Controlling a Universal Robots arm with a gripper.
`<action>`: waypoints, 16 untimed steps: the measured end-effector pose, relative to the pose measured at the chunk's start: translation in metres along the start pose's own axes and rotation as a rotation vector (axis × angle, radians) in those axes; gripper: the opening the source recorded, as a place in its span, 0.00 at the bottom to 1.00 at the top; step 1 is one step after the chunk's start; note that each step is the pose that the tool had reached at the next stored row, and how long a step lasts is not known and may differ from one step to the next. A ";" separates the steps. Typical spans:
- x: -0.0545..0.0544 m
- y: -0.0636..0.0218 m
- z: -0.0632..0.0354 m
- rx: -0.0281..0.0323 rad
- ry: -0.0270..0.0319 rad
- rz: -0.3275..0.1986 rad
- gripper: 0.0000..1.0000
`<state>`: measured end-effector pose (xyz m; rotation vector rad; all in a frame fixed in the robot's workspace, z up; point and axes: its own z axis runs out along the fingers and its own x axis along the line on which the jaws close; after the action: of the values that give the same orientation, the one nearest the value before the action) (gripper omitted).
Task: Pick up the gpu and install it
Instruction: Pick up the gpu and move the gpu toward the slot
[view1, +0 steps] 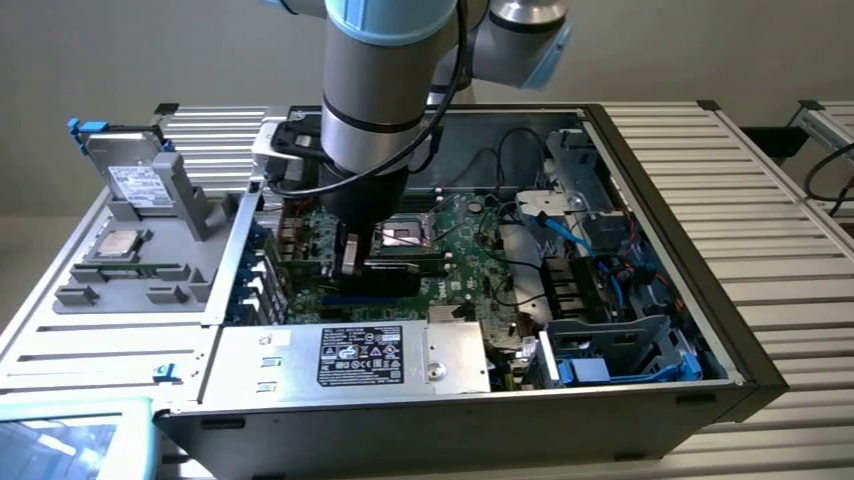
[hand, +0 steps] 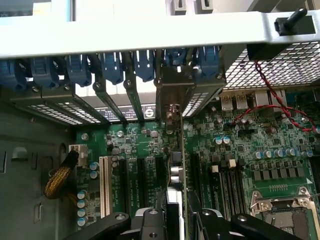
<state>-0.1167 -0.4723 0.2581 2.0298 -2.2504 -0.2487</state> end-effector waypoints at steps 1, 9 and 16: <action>0.000 0.0003 0.0000 -0.0001 -0.0003 0.002 0.28; 0.000 0.0032 0.0007 -0.0030 -0.0011 0.008 0.28; 0.002 0.0015 0.0003 -0.0136 -0.0020 0.008 0.28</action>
<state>-0.1185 -0.4744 0.2580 2.0140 -2.2516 -0.2647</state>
